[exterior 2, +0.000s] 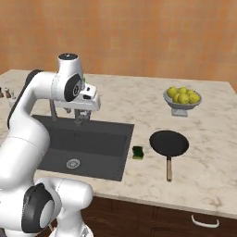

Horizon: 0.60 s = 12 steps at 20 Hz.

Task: Pick the pan and sponge and place them into the sink. Then turn on the water.

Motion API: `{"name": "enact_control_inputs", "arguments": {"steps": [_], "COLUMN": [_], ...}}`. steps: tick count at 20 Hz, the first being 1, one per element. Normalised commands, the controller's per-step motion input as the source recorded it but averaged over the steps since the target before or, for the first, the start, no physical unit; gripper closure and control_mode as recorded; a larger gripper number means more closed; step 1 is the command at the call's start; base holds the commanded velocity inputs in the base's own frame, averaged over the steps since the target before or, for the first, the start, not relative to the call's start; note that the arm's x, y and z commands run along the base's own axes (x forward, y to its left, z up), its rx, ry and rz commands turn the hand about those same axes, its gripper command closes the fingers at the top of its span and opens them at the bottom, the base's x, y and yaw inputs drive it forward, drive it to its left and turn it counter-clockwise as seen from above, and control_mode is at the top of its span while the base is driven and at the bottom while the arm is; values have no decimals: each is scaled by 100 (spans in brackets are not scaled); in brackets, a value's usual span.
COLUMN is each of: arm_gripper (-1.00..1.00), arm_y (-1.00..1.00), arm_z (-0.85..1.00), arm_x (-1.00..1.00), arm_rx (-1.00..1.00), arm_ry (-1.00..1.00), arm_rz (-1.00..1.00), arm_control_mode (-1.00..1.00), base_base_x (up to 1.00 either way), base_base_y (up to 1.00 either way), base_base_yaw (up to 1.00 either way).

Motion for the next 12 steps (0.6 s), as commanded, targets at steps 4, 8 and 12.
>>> {"name": "enact_control_inputs", "arguments": {"steps": [4, 8, 12], "arm_gripper": [-100, -100, -100], "arm_y": [0, 0, -58], "arm_z": [0, -3, -28], "arm_x": [0, 4, 11], "arm_rx": [0, 0, 0], "arm_ry": [0, 2, 6], "arm_rz": [0, 0, 0], "arm_control_mode": [100, -100, -100], "base_base_x": [28, 0, 0], "base_base_y": [0, 0, 0], "base_base_yaw": [0, 0, 0]}}
